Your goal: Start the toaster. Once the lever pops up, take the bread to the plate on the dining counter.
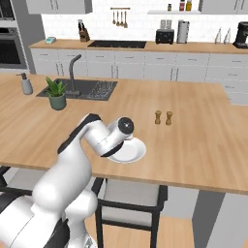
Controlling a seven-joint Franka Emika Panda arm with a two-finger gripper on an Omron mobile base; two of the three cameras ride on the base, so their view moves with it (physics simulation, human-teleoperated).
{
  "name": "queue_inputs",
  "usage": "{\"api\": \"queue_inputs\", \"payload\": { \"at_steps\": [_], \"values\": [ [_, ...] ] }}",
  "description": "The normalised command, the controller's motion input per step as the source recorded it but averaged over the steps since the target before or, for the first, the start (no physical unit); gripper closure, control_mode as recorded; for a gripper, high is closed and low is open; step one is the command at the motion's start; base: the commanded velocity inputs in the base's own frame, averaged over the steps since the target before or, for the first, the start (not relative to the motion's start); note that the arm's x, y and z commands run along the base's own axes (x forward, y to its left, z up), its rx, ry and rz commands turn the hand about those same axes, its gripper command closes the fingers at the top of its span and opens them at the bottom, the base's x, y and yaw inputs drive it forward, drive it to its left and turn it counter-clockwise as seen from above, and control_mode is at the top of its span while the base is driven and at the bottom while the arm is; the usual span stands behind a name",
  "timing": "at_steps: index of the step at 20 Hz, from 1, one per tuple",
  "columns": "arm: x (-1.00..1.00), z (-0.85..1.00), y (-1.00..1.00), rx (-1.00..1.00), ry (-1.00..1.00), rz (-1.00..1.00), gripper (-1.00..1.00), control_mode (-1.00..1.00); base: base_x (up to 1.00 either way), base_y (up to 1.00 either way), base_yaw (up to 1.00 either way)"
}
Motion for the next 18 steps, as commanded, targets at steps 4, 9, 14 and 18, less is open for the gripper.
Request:
{"api": "queue_inputs", "payload": {
  "at_steps": [4, 9, 14, 18],
  "values": [
    [0.07, 0.0, -0.07, 0.0, 0.0, 0.0, 1.0, -1.0, 0.0, 0.0, 0.0],
    [0.03, 0.0, -0.08, 0.0, 0.02, 0.0, 1.0, -1.0, 0.0, 0.0, 0.0],
    [0.0, 0.0, -0.31, 0.0, 0.0, 0.0, 1.0, -1.0, 0.0, 0.0, 0.0],
    [0.0, -0.05, -0.26, 0.0, 0.0, 0.0, 1.0, -1.0, 0.0, 0.0, 0.0]
  ]
}}
